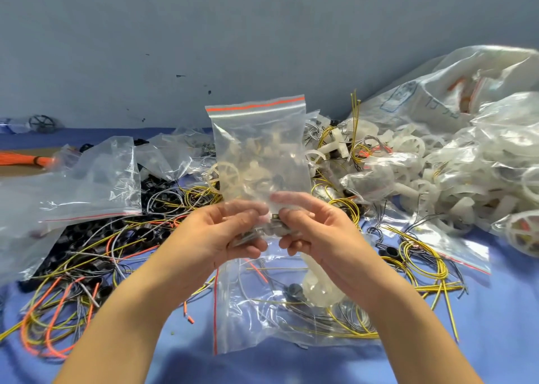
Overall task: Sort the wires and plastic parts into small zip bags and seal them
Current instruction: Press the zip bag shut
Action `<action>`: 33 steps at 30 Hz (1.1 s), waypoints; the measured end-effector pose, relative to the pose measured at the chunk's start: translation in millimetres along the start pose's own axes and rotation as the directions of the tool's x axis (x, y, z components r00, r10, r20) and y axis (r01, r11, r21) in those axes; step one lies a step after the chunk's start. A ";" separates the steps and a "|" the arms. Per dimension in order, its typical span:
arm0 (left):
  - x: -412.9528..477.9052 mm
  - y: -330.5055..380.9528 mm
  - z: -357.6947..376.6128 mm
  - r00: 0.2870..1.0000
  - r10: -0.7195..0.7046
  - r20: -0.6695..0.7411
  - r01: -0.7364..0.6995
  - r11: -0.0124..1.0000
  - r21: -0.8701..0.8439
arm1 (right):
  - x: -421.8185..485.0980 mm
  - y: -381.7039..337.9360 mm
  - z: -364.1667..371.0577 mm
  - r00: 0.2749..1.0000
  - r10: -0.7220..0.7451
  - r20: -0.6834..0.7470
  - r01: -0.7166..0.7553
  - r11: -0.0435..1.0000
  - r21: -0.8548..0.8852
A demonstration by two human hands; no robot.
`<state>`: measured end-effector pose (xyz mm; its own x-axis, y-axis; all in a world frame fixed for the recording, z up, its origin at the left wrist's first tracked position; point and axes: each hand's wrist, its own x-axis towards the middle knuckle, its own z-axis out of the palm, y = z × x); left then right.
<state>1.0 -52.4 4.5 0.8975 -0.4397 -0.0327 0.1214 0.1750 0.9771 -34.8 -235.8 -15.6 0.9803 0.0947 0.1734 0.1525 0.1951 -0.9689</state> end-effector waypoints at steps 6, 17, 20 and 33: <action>2.2 1.9 2.5 0.994 -0.029 -0.105 0.025 0.999 -0.044 | -4.9 -1.1 1.7 0.992 -0.028 0.122 0.047 0.986 -0.157; -3.5 -5.7 -4.7 0.998 -0.021 0.052 0.023 0.999 -0.024 | -4.7 -2.4 -2.1 0.999 -0.006 -0.039 -0.002 0.982 -0.190; -3.2 -6.8 -4.6 1.000 0.020 0.008 -0.021 0.999 0.035 | -5.2 -0.4 -1.7 0.997 0.012 -0.076 -0.029 0.973 -0.228; -6.6 -7.0 1.5 0.995 0.004 0.102 -0.019 0.990 0.142 | -5.1 -3.2 7.7 0.993 0.008 -0.116 -0.012 0.999 -0.036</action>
<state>-6.4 -52.1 -1.8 0.8502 -0.5263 -0.0070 0.0430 0.0563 0.9975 -41.2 -229.4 -11.9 0.9894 -0.0173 0.1445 0.1454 0.1584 -0.9766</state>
